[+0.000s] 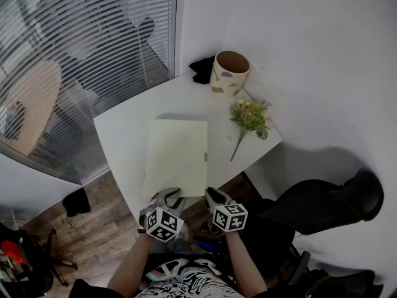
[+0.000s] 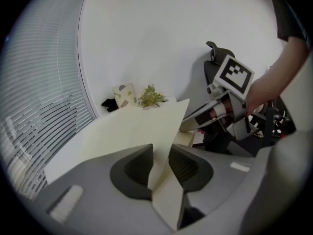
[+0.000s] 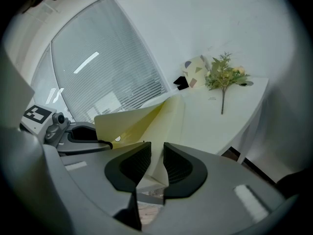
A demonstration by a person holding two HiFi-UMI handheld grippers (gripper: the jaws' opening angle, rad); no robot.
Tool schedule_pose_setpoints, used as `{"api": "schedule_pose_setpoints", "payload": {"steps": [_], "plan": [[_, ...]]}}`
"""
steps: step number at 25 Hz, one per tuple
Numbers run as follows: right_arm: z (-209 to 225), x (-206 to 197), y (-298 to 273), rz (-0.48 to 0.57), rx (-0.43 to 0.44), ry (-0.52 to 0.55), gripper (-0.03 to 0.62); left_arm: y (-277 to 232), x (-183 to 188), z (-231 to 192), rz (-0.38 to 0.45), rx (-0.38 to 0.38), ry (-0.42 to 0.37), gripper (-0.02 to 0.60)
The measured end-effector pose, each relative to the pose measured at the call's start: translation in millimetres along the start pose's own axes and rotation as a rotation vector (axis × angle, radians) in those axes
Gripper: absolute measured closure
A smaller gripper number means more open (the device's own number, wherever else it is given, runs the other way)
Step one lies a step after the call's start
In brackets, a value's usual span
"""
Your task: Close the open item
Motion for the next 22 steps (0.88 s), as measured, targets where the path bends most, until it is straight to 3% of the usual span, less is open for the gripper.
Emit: {"api": "schedule_pose_setpoints", "payload": {"steps": [11,22], "plan": [[12.3,-0.1,1.0,-0.003,0.071,-0.123,0.54,-9.0,-1.1,1.4,-0.063,-0.032,-0.008,0.42],[10.6,3.3,2.2,-0.029,0.071,-0.043,0.54,-15.6,-2.4,3.0,-0.118,-0.06,-0.006,0.413]]}}
Point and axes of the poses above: the fingertips, and each gripper's own axes: y backward along the fingers, z to its right, x out of its top, the point moved 10 cm from there along y, backward along the fingers, and after that the axes turned 1 degree about y, right-handed, at the moved point
